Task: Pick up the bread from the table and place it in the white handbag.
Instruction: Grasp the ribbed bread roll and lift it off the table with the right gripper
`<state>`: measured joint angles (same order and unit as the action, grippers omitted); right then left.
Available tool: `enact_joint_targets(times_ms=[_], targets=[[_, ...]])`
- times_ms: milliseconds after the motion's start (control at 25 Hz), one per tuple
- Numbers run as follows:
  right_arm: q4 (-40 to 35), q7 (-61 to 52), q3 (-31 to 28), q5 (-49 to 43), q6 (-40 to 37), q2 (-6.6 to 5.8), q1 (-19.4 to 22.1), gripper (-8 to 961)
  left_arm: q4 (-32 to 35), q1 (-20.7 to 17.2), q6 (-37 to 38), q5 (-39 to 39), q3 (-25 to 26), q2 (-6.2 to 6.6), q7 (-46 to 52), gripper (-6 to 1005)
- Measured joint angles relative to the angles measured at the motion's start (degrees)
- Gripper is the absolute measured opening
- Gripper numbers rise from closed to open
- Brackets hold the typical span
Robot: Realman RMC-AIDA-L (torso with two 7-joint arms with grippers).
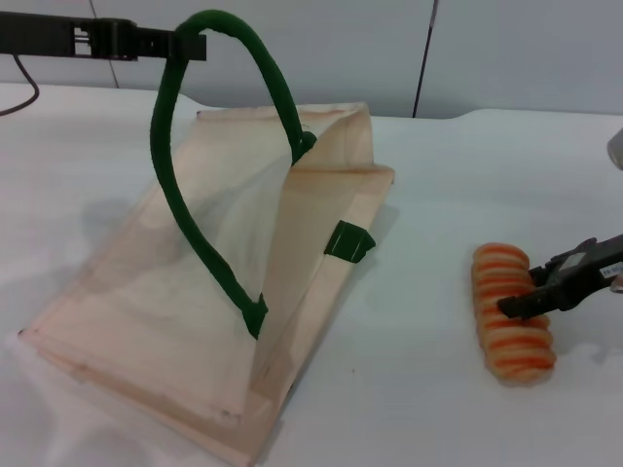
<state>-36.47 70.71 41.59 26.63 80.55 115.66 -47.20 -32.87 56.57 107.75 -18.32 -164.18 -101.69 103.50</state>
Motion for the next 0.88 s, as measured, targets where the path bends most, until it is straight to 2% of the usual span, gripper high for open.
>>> enact_joint_targets(times_ms=[120,480,880], targets=[[0.3,0.2,0.0,0.0,0.2,-0.06,0.0,733,0.0,0.1,0.0,0.0,0.0,0.0,0.0,116],[0.5,1.8,-0.7,0.2,1.2,-0.09,-0.3,630,0.0,0.0,0.0,-0.2,0.0,0.0,0.0,116],[0.5,2.4,-2.4,1.8,0.7,-0.18,-0.5,585,0.0,0.1,0.1,-0.3,0.0,0.0,0.0,116]])
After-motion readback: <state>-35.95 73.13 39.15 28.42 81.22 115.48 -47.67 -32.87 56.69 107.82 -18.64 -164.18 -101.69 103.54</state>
